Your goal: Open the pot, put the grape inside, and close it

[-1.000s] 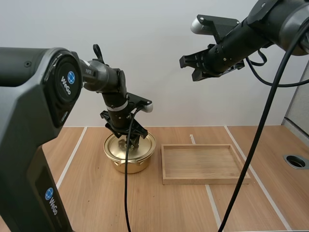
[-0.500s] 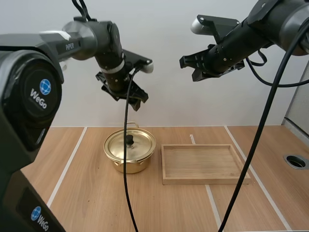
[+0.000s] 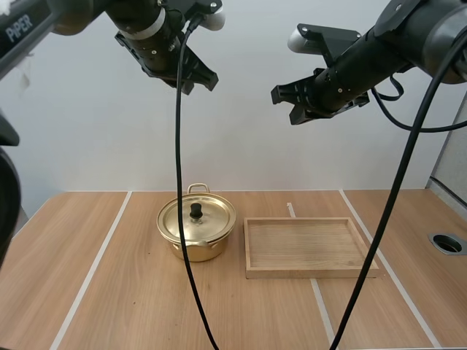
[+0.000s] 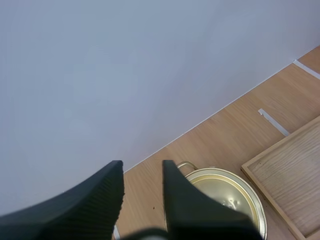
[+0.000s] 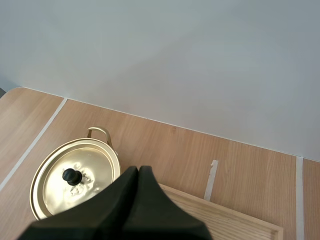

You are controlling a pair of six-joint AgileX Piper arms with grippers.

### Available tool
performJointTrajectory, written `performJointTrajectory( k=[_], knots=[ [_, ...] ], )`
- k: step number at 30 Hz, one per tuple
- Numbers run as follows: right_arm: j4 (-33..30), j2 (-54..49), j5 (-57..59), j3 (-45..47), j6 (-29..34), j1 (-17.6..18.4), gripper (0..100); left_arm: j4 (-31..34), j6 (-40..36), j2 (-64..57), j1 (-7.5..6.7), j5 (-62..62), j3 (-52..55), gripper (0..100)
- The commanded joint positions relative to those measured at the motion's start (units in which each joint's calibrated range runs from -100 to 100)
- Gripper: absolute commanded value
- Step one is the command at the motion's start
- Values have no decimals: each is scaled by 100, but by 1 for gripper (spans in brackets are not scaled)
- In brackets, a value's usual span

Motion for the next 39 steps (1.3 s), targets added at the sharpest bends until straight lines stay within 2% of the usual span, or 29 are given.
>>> performJointTrajectory(
  k=[1,9,12,14,16,19,22,25,33,39],
  knots=[
    [25,-69,29,-1,-32,-13,0,151,-145,-186,-11,-209,-79,1],
    [251,-69,33,-1,240,-13,0,151,-156,-665,-11,13,-79,1],
    [405,-81,81,-1,223,-13,0,-46,-384,-769,-11,13,-79,1],
    [379,-122,-32,-1,298,-13,0,-13,-979,-843,-4,102,-65,1],
    [367,-279,-478,123,488,-13,0,412,-1784,-996,3,-392,75,1],
    [341,-763,-1610,678,491,-13,0,1117,-2521,-1315,3,-1303,548,1],
    [176,-1166,-2186,1280,384,-13,0,1492,-2929,-1674,3,-1973,1165,1],
    [-18,-1419,-2420,1802,380,-13,0,1502,-3182,-2030,3,-2461,1843,1],
    [-6,-2098,-2786,2866,185,-13,0,1661,-3417,-3148,3,-3500,3709,1],
    [126,-2512,-2771,3381,-90,-13,0,2351,-3924,-4158,3,-3749,4864,1]
  ],
)
